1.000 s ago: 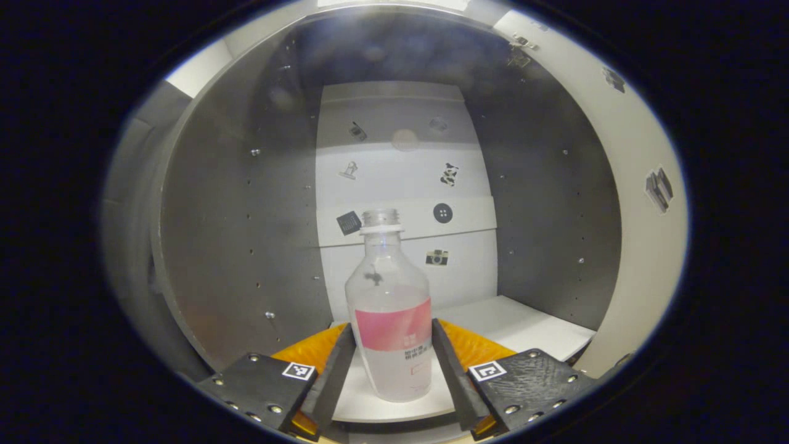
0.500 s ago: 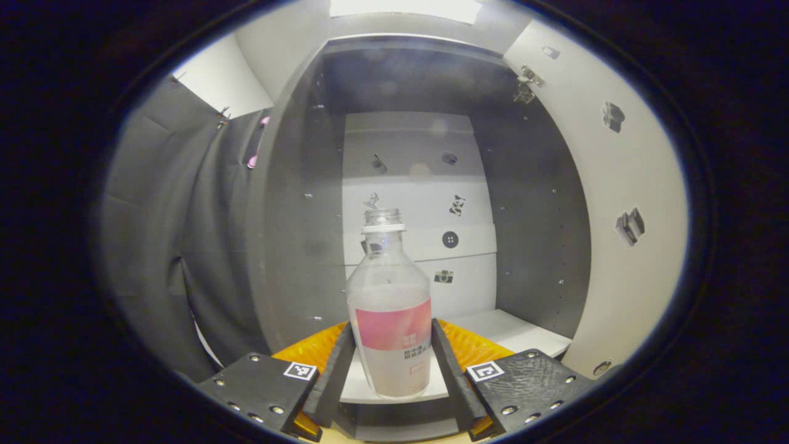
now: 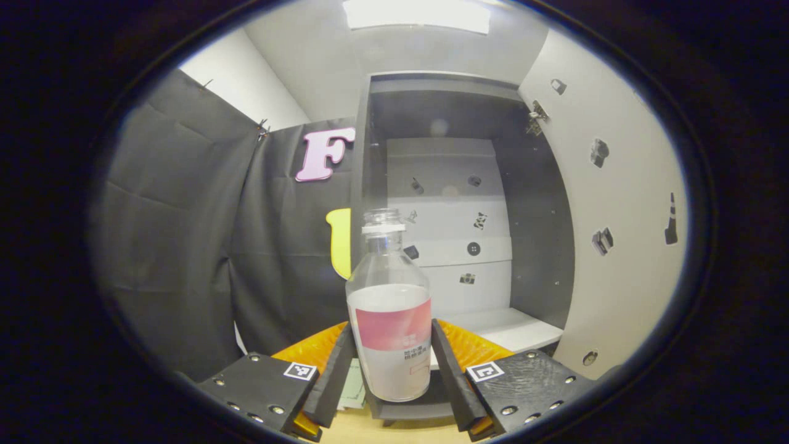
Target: Open the cabinet door with the right hand, grasp the bottle in the cabinet with the left hand and place it on the coaster, then close the cabinet door with the right hand.
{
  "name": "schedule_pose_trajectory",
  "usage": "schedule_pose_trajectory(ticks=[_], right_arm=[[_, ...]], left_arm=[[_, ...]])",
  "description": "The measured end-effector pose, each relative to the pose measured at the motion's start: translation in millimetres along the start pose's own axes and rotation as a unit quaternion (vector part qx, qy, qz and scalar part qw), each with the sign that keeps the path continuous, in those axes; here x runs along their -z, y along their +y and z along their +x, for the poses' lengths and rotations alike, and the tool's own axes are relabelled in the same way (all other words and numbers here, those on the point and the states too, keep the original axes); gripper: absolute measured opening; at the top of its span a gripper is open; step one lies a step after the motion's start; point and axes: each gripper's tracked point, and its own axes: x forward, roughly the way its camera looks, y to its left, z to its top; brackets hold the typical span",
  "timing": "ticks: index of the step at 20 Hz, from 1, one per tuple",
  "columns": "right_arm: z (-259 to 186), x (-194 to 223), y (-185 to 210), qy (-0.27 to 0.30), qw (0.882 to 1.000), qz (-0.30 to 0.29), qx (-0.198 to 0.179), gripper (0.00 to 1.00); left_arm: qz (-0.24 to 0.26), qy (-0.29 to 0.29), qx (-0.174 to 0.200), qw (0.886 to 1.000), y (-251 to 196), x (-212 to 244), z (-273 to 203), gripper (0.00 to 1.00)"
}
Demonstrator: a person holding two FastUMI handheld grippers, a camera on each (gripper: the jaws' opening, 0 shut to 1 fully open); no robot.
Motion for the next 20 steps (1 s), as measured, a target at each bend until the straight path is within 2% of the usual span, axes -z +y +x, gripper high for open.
schedule_pose_trajectory(ticks=[1, 3, 9, 11, 13, 20], right_arm=[[-1, 2, 2, 0.001, 1.0, -0.002, -0.005, 0.96], [-2, 2, 6, 0.0, 1.0, -0.01, -0.015, 0.96], [-2, -1, 19, -0.01, 0.999, -0.019, -0.037, 0.96], [-2, -5, 21, -0.017, 0.999, -0.019, -0.038, 0.96], [-1, -7, 23, -0.024, 0.999, -0.015, -0.037, 0.96], [0, -2, 26, -0.024, 0.999, -0.009, -0.028, 0.96]], left_arm=[[0.001, 0.004, -0.003, 1.0, 3, 5, -7, 0.7], [0.005, 0.009, -0.012, 1.0, 12, 17, -25, 0.73], [0.005, 0.01, -0.039, 0.999, 41, 51, -77, 0.73], [0.003, 0.012, -0.047, 0.999, 50, 62, -91, 0.7], [-0.002, 0.013, -0.052, 0.999, 60, 73, -105, 0.73], [-0.029, 0.03, -0.055, 0.998, 73, 131, -143, 0.7]])
